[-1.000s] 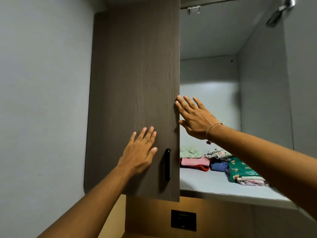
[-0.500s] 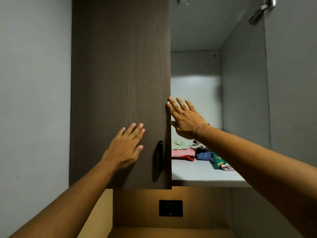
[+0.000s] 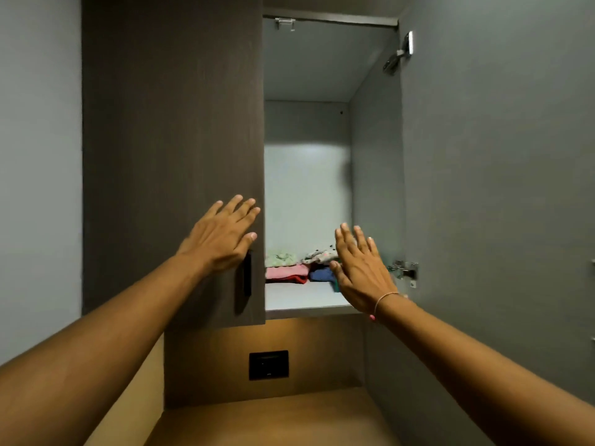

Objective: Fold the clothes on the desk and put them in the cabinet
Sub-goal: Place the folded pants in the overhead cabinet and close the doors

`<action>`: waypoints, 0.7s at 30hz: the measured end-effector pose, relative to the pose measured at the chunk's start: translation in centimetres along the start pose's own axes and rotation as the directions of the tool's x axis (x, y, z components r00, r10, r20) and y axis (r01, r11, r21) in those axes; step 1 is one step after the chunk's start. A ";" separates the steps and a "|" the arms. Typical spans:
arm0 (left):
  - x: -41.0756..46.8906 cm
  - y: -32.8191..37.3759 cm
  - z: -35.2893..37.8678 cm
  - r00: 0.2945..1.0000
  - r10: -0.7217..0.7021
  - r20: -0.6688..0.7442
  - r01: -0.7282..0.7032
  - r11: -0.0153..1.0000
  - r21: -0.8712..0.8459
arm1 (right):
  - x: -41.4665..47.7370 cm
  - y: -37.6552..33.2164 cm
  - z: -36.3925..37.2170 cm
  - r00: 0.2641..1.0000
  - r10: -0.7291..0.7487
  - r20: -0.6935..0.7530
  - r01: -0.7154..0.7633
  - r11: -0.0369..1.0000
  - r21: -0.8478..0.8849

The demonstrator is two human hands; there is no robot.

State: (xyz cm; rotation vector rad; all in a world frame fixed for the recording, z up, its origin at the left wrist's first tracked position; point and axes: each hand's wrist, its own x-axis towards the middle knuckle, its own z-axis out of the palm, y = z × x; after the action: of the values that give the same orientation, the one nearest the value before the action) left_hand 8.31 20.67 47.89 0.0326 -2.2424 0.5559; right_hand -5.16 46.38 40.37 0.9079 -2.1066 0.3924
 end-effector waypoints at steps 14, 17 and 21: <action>10.4 29.1 -17.0 0.806 0.461 -0.371 -0.501 0.866 -0.011 | -15.3 8.7 -19.4 0.781 0.343 -0.522 -0.284 0.939 0.193; 12.1 32.5 -18.6 0.780 0.527 -0.338 -0.547 0.836 0.041 | -16.6 12.2 -20.6 0.787 0.453 -0.418 -0.374 0.890 0.260; 14.1 34.9 -19.1 0.775 0.567 -0.280 -0.558 0.821 0.119 | -17.3 14.8 -20.4 0.863 0.446 -0.237 -0.358 0.872 0.334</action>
State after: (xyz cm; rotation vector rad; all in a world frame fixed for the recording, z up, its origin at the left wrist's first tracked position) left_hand 5.32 62.05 55.82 -0.6935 -1.9161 0.8478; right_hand 2.81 75.87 40.50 0.4975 -1.9663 1.0101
